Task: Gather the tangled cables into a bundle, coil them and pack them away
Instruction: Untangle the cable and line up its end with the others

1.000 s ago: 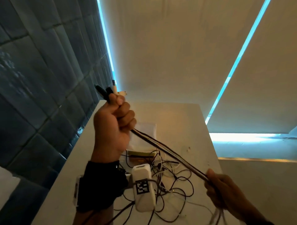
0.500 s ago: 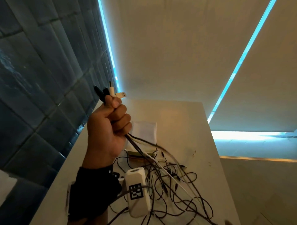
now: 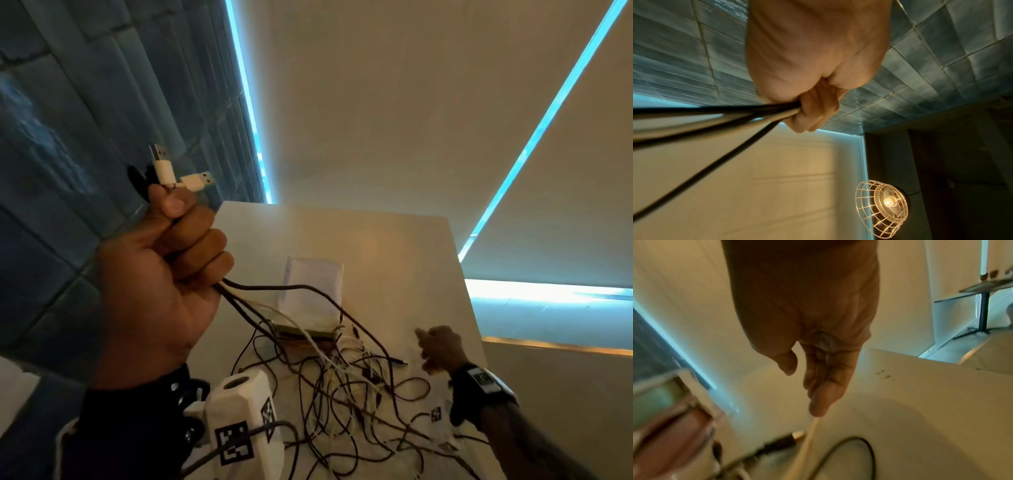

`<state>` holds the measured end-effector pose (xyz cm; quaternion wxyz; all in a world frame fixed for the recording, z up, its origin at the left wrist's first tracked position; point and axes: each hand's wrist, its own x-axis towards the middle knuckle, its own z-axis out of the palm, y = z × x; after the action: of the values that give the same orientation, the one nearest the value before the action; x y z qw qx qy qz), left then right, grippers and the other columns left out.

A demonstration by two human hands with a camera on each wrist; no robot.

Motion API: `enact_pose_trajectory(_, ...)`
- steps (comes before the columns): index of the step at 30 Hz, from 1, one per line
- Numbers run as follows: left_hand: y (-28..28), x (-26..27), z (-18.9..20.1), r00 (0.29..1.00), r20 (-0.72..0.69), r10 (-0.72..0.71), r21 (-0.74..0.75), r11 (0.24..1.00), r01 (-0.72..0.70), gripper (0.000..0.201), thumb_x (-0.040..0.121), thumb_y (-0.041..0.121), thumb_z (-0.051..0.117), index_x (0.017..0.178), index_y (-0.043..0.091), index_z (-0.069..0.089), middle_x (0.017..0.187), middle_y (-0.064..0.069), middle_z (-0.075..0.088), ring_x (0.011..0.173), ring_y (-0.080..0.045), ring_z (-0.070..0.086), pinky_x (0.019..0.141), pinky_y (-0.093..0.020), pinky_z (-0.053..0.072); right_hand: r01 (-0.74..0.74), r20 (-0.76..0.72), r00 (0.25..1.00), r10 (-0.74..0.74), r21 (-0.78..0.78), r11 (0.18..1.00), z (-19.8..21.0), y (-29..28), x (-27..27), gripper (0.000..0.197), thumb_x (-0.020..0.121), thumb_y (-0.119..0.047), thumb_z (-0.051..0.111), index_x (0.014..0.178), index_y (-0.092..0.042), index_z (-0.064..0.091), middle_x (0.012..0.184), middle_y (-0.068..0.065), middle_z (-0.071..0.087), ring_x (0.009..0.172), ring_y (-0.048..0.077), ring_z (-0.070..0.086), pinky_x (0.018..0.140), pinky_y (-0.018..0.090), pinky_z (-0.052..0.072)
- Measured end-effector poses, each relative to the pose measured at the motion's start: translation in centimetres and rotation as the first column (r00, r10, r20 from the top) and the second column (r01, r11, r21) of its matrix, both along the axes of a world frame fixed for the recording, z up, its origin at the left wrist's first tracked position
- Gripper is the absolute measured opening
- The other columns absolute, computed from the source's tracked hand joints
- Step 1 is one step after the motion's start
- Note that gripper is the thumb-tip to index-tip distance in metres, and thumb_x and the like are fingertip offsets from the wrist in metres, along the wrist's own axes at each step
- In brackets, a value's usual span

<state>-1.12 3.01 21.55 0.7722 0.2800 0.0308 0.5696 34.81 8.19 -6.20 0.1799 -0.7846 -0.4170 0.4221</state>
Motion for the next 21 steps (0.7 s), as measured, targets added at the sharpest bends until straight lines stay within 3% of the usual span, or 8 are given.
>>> enact_pose_trajectory(1,-0.1,-0.2,0.3,0.998,0.044,-0.044,0.005,0.999,0.044,0.034,0.105,0.026,0.026,0.089,0.004,0.047,0.06,-0.004,0.037,0.049,-0.016,0.032,0.047,-0.03,0.029,-0.067,0.068,0.995,0.072,-0.072,0.995,-1.4,0.6,-0.2,0.047,0.089,-0.043,0.061,0.095,0.003,0.064,0.082,0.017,0.072,0.07,0.033,0.071,0.07,0.044,0.06)
enact_pose_trajectory(3,-0.2,-0.4,0.7,0.995,0.078,-0.059,0.027,0.998,0.057,0.034,0.105,0.026,0.025,0.091,0.003,0.044,0.062,-0.005,0.035,0.051,-0.017,0.032,0.049,-0.031,0.028,-0.208,0.225,0.941,0.255,-0.212,0.955,-3.8,0.8,-0.6,0.057,0.088,-0.048,0.059,0.116,0.002,0.058,0.116,0.02,0.064,0.104,0.035,0.064,0.089,0.039,0.053)
enact_pose_trajectory(6,-0.4,-0.7,0.9,0.997,0.061,-0.05,0.031,0.998,0.048,0.034,0.105,0.028,0.025,0.09,0.005,0.045,0.063,-0.011,0.046,0.05,-0.018,0.037,0.047,-0.03,0.032,-0.228,0.282,0.915,0.288,-0.226,0.947,-4.2,0.7,-1.8,0.043,0.092,-0.033,0.057,0.12,-0.001,0.052,0.128,0.021,0.053,0.116,0.035,0.054,0.091,0.036,0.045)
enact_pose_trajectory(9,-0.6,0.0,0.7,0.962,-0.22,0.162,-0.024,0.985,-0.172,0.038,0.104,0.031,0.025,0.079,0.015,0.049,0.059,0.001,0.047,0.042,-0.009,0.04,0.039,-0.022,0.031,-0.213,0.216,0.951,0.219,-0.051,0.976,-3.2,1.4,-3.0,0.026,0.092,-0.023,0.056,0.099,0.003,0.06,0.11,0.023,0.065,0.101,0.037,0.062,0.087,0.039,0.049)
enact_pose_trajectory(11,-0.3,1.2,0.0,0.832,-0.456,0.317,-0.008,0.933,-0.36,0.035,0.099,0.032,0.03,0.07,0.021,0.047,0.051,0.009,0.035,0.037,-0.002,0.027,0.035,-0.018,0.018,-0.095,-0.032,0.994,0.102,0.184,0.978,-0.9,1.7,-4.3,0.018,0.092,-0.017,0.059,0.085,0.0,0.06,0.084,0.017,0.072,0.081,0.035,0.068,0.082,0.05,0.054)
enact_pose_trajectory(13,0.3,2.7,-1.3,0.766,-0.552,0.331,-0.032,0.909,-0.416,0.031,0.096,0.034,0.035,0.07,0.019,0.046,0.05,0.009,0.029,0.036,-0.002,0.021,0.035,-0.019,0.013,0.045,-0.253,0.966,0.057,0.378,0.925,3.2,1.7,-5.9,0.015,0.093,-0.012,0.058,0.084,0.0,0.058,0.069,0.012,0.07,0.069,0.033,0.068,0.072,0.05,0.058)
enact_pose_trajectory(17,1.1,5.4,-3.9,0.629,-0.72,0.294,-0.03,0.892,-0.452,0.027,0.1,0.027,0.039,0.081,0.015,0.053,0.051,0.007,0.028,0.038,-0.005,0.021,0.034,-0.018,0.017,0.101,-0.513,0.82,0.255,0.567,0.818,11.9,0.4,-9.6,0.016,0.094,-0.01,0.056,0.088,0.005,0.057,0.065,0.013,0.058,0.057,0.027,0.056,0.056,0.035,0.055)
enact_pose_trajectory(21,0.7,7.7,-5.0,0.439,-0.861,0.256,0.055,0.906,-0.42,0.023,0.097,0.03,0.047,0.097,0.008,0.055,0.051,0.005,0.033,0.039,-0.006,0.026,0.038,-0.019,0.023,-0.006,-0.488,0.72,0.493,0.706,0.708,16.6,-2.3,-13.3,0.02,0.094,-0.013,0.057,0.087,0.006,0.056,0.064,0.012,0.056,0.049,0.024,0.048,0.045,0.029,0.044)
